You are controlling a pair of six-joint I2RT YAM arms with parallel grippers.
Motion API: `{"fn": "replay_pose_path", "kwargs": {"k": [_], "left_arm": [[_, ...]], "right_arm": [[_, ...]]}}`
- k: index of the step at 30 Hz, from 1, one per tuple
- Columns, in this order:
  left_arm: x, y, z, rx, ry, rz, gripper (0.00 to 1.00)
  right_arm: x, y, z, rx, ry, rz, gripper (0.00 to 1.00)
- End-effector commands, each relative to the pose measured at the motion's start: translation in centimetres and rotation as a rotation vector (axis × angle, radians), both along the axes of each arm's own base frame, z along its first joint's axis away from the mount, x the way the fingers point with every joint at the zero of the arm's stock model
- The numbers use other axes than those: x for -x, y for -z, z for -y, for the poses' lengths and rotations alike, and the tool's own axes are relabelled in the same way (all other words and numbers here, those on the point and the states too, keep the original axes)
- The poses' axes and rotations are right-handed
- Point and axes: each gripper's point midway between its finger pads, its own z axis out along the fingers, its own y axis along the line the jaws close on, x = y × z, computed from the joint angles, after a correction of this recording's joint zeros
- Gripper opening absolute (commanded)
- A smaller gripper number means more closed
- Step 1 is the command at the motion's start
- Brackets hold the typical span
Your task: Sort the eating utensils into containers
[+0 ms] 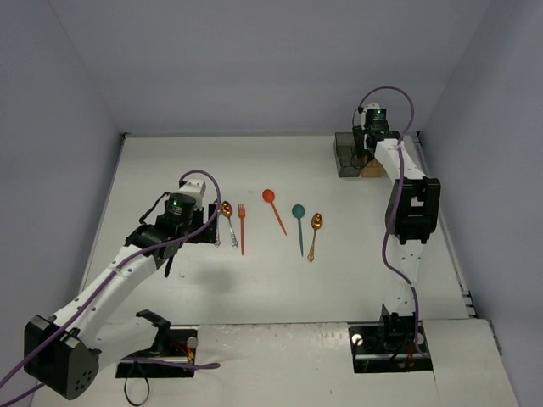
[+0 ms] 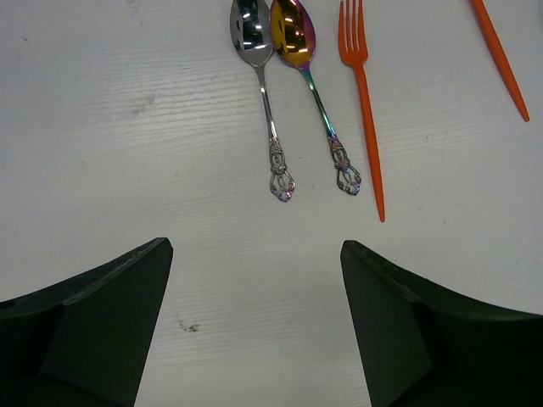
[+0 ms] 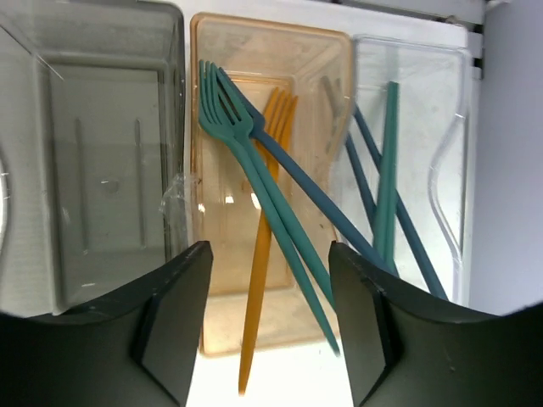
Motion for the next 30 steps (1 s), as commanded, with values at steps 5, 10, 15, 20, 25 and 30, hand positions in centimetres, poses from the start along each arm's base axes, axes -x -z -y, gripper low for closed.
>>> {"fn": "replay_pose_path", "kwargs": {"k": [5, 10, 15, 20, 25, 30], "left_arm": [[-0.9, -1.8, 1.4, 0.069, 0.03, 0.066, 0.78], [-0.8, -1.4, 2.4, 0.118, 0.031, 0.033, 0.78], [-1.7, -1.1, 4.3, 0.157, 0.02, -0.002, 0.77], [-4.4, 0.1, 7.5, 0.151, 0.017, -0.048, 0.76], [-6.8, 2.2, 10.1, 0.154, -0.001, -0.124, 0.71], [-8.7, 5.4, 11.3, 0.12, -0.04, -0.2, 0.62]], "right_arm": [[4.4, -15.0, -5.6, -0.111, 0.014, 0.292, 0.57], [9.4, -15.0, -8.9, -0.256, 0.016, 0.287, 0.58], [13.8, -16.2, -8.9, -0.344, 0.072, 0.325, 0.62], [18.6, -14.9, -8.4, -0.393, 0.091, 0.315, 0.64], [21.9, -14.3, -8.9, -0.453, 0.059, 0.31, 0.64], [24.5, -13.4, -9.6, -0.514, 0.026, 0.297, 0.65]]}}
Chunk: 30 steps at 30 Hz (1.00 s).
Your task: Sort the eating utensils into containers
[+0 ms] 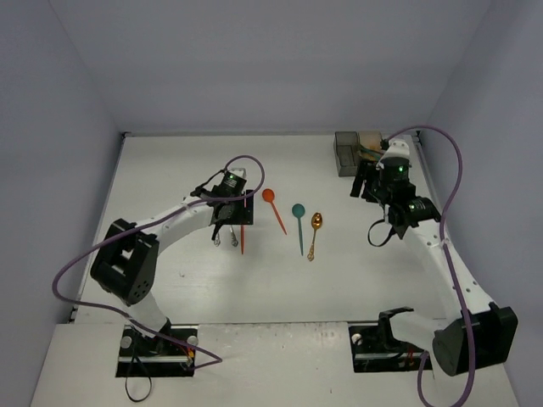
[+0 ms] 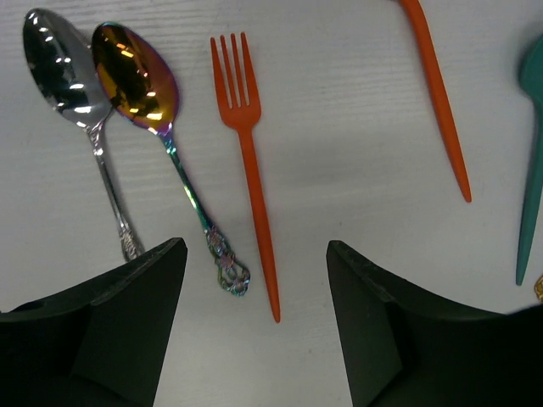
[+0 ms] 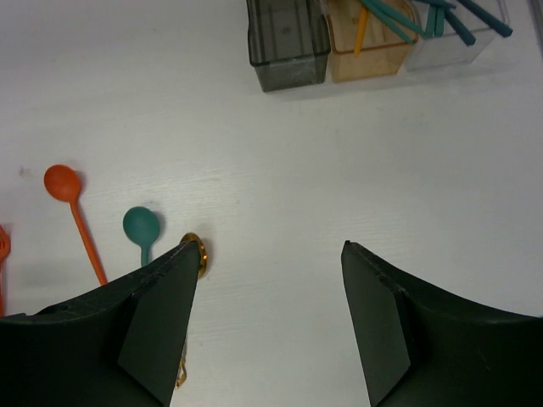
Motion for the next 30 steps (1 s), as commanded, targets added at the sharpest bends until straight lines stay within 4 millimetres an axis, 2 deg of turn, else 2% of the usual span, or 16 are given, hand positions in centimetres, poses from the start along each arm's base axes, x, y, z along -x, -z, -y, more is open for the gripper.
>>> {"fn": "replay_pose_path", "kwargs": {"k": [1, 5, 12, 19, 21, 23, 30], "left_arm": [[-2.8, -0.2, 2.0, 0.04, -0.051, 0.015, 0.59], [-3.4, 1.6, 2.9, 0.046, -0.062, -0.029, 0.53], [-4.1, 3.3, 2.4, -0.008, -0.093, -0.05, 0.4], [-4.1, 5.2, 2.2, -0.032, -0.116, -0.082, 0.21], [-4.3, 5.3, 2.3, -0.031, -0.124, -0.086, 0.09], [-4.7, 4.6, 2.7, -0.009, -0.139, -0.077, 0.01], [-6.2, -3.9, 8.4, 0.314, -0.13, -0.002, 0.0]], "right_arm": [[1.5, -1.2, -1.4, -0.096, -0.05, 0.063, 0.66], [2.9, -1.1, -2.1, -0.116, -0.103, 0.069, 0.66], [4.2, -0.4, -2.6, -0.124, -0.148, 0.057, 0.68], [4.4, -0.3, -3.0, -0.118, -0.187, 0.052, 0.69], [4.4, -0.6, -3.6, -0.122, -0.23, 0.056, 0.7], [4.4, -0.9, -4.5, -0.136, -0.274, 0.056, 0.7], [4.5, -1.0, -8.1, -0.217, -0.387, 0.017, 0.71]]}}
